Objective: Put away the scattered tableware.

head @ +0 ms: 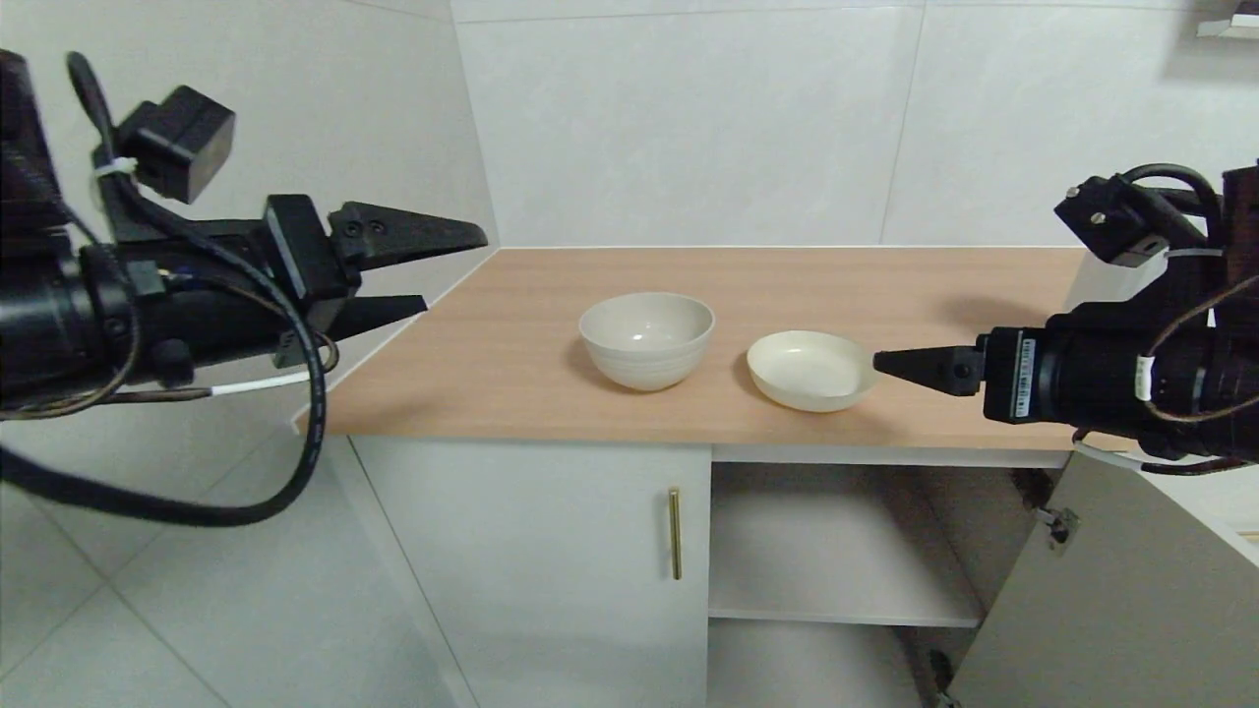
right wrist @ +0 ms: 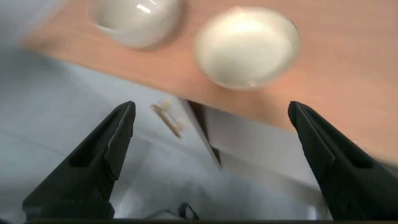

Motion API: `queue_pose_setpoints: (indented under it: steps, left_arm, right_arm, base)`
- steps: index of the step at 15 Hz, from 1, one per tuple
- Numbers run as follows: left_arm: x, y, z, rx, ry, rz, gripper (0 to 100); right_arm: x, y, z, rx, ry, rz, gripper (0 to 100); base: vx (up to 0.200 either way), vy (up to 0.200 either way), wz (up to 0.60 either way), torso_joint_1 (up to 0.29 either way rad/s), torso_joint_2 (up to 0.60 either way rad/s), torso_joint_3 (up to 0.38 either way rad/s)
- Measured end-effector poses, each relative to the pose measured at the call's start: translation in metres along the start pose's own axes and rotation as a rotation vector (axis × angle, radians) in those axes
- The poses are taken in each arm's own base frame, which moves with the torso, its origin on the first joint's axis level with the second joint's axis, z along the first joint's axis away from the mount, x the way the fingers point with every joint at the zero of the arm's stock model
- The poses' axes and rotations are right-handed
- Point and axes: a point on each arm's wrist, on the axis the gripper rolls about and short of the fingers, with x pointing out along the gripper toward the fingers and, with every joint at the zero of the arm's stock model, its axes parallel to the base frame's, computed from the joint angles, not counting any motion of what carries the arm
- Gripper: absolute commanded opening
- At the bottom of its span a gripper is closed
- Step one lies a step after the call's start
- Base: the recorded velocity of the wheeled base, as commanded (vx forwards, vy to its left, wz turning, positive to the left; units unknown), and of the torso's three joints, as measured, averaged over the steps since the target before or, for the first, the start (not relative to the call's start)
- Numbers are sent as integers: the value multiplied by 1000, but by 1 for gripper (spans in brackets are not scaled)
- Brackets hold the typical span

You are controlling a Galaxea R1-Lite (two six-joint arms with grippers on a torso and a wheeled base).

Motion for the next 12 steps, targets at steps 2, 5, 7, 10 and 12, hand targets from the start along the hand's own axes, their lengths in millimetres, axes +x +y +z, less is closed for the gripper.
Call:
queue_pose_setpoints:
  steps: [2, 5, 7, 10, 12]
  left_arm:
    - [20, 7, 2, -51, 16, 90, 100]
    - [63, 15, 2, -82, -19, 258, 100]
    - [92, 20, -8, -79, -24, 326, 100]
    - [128, 27, -23, -71, -17, 322, 100]
    - [146, 32, -26, -69, -23, 316, 100]
  right_arm:
    - [10, 0, 3, 62, 26, -39, 100]
    - [19, 1, 6, 90, 31, -70, 100]
    - [22, 0, 5, 89, 29, -87, 100]
    - [23, 0, 5, 89, 31, -90, 100]
    - [23, 0, 4, 89, 33, -91, 100]
  base:
    - [0, 0, 0, 0, 0, 0]
    - [0, 0, 0, 0, 0, 0]
    - [0, 0, 0, 0, 0, 0]
    - [0, 0, 0, 0, 0, 0]
    - [0, 0, 0, 0, 0, 0]
